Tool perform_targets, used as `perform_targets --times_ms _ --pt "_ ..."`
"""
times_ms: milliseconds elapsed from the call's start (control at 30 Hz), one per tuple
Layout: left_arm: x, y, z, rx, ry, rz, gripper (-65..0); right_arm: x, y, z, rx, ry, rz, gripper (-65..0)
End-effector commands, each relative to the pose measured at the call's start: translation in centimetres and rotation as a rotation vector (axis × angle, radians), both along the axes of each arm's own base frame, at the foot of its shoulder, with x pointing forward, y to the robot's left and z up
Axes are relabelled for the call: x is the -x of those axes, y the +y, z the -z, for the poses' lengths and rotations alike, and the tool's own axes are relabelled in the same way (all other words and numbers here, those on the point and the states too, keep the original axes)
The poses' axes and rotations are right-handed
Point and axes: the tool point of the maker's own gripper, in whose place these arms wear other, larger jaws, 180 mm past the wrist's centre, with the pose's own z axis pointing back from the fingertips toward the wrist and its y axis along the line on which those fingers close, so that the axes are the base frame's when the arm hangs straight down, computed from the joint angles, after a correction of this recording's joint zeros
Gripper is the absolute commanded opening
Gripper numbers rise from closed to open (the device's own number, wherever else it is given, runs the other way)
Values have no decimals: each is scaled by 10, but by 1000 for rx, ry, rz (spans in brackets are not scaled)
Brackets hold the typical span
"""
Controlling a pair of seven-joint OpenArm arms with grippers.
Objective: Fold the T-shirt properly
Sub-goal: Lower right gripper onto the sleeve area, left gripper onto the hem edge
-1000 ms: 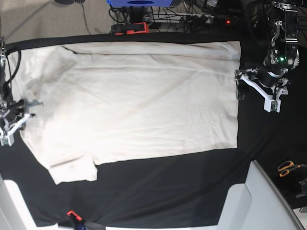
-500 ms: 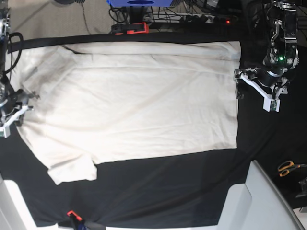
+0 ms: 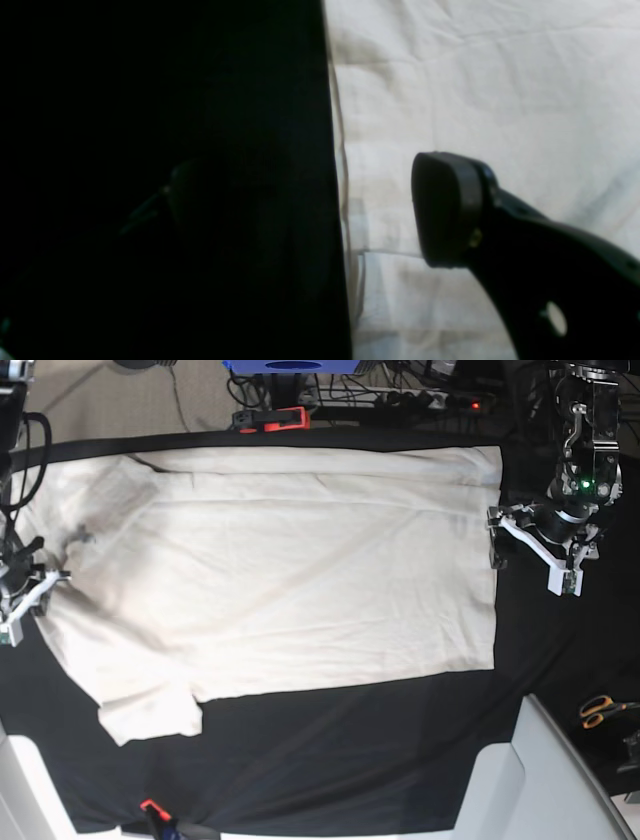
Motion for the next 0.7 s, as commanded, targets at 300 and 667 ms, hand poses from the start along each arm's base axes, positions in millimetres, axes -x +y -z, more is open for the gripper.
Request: perform_targets --times_ms 300,667 --pt "-9 5 -12 -17 -42 2 -89 19 14 -16 -17 49 46 -650" --pt "-8 5 -12 -17 -40 1 -89 10 24 -48 0 56 49 -368"
